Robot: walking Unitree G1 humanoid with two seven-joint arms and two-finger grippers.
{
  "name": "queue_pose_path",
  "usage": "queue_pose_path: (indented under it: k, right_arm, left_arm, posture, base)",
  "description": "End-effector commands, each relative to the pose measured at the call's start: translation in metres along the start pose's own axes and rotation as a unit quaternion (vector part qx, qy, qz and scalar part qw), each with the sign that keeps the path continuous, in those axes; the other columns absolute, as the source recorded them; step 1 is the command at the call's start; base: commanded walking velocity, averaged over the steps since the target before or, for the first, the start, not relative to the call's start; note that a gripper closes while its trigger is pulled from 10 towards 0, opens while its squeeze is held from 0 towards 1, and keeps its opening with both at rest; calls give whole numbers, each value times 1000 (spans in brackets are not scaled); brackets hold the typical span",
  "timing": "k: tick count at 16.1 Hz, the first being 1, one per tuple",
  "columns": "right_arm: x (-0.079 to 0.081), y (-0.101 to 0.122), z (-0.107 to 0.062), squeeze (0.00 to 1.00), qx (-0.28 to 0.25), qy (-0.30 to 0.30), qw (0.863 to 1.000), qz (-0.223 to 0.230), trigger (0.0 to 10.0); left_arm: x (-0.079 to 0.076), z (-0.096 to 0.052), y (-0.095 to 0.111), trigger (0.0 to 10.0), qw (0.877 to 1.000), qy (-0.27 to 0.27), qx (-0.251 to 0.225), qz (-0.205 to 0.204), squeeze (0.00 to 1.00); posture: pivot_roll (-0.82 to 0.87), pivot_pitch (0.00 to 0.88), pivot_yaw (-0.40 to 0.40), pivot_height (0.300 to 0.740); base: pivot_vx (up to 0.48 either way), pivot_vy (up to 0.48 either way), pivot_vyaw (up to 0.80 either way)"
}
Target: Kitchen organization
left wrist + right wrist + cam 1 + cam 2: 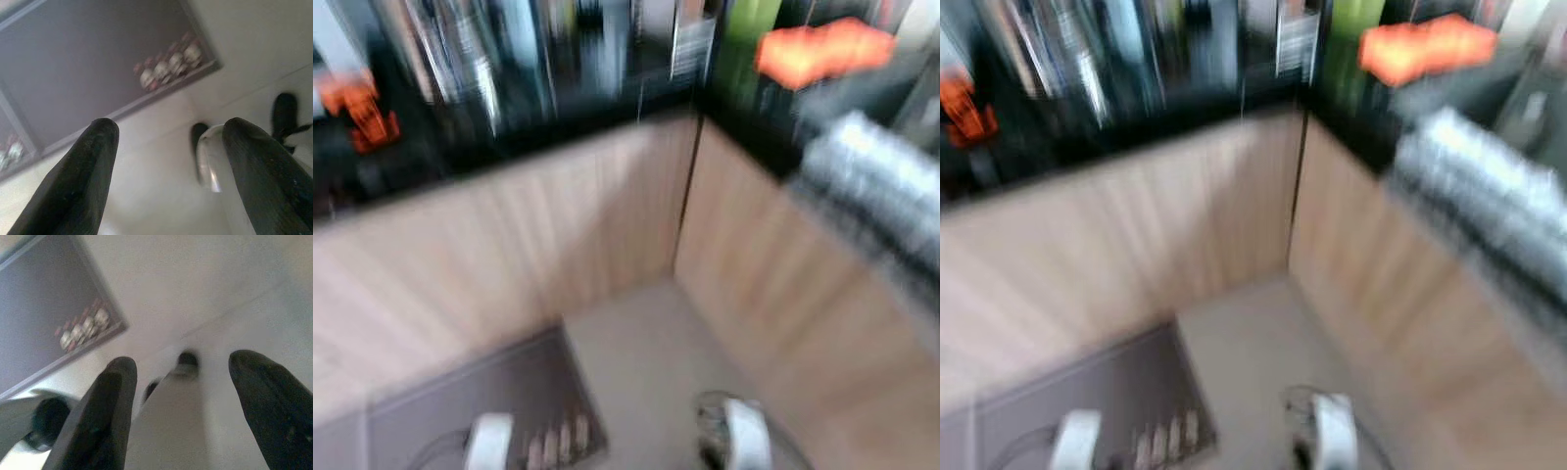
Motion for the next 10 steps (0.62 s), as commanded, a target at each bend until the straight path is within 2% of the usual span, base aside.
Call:
queue_pose_path:
  k: [1, 7, 10]
  right_arm:
    - [7, -8, 0, 0, 9, 7, 1000, 5, 10000]
    - [7, -6, 1, 0, 5, 5, 1000, 5, 10000]
    - [7, -5, 1, 0, 2, 3, 1000, 9, 10000]
  left_arm:
    - [7, -4, -20, 10000, 999, 7, 31, -2, 0]
    - [8, -4, -18, 10000, 1000, 11, 26, -11, 0]
    - [17, -4, -8, 10000, 999, 36, -6, -30, 0]
  posture:
    - [3, 65, 44, 740]
    - [0, 86, 38, 740]
    - [-10, 104, 48, 740]
  base:
    - [0, 0, -763]
    - [0, 0, -763]
    - [0, 0, -763]
Point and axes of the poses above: a point about 5 cm out from each wrist's last joint towards the gripper, its own z axis pointing out of the wrist towards the gripper, its own y axis along the axis of the wrist's last joint, x = y × z, the point moved 3 cm from there along z, pointing out of the wrist towards the gripper, and after that the axes turned 5 degrees about z, right-handed, at the moved point
